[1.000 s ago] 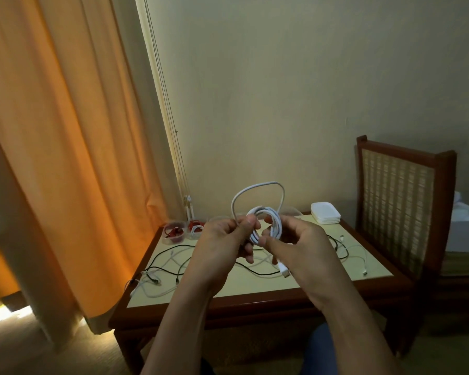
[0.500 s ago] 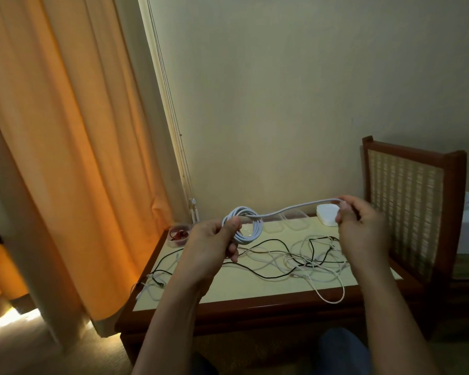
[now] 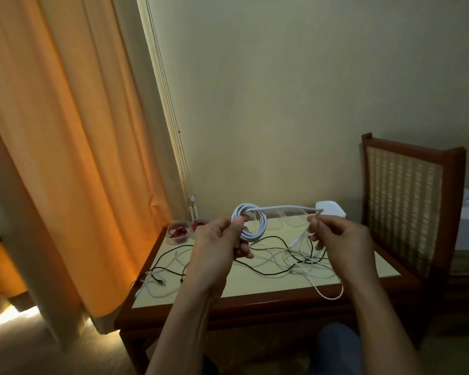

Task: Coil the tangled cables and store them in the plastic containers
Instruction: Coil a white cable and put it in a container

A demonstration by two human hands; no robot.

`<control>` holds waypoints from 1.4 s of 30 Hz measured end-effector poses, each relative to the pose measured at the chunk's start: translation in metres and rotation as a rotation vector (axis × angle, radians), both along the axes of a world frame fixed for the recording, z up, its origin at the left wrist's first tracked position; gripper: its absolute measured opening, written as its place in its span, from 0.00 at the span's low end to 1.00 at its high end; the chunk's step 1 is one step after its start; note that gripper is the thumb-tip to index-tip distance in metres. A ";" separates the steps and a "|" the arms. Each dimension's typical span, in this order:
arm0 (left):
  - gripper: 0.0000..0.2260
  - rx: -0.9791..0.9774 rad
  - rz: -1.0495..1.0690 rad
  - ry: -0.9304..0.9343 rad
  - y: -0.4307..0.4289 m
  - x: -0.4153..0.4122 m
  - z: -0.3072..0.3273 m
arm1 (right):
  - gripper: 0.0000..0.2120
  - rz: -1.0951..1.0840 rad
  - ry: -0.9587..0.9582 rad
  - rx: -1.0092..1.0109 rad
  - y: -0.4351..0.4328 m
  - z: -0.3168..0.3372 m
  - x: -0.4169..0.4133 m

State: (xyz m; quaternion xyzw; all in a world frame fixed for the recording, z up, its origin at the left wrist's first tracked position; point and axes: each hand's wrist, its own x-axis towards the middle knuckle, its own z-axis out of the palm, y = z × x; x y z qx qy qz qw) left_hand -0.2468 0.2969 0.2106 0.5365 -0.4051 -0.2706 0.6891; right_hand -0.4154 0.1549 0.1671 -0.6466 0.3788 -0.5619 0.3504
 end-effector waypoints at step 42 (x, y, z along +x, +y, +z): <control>0.07 0.080 -0.127 0.012 0.001 -0.012 0.003 | 0.09 0.397 -0.061 0.042 0.076 0.030 0.020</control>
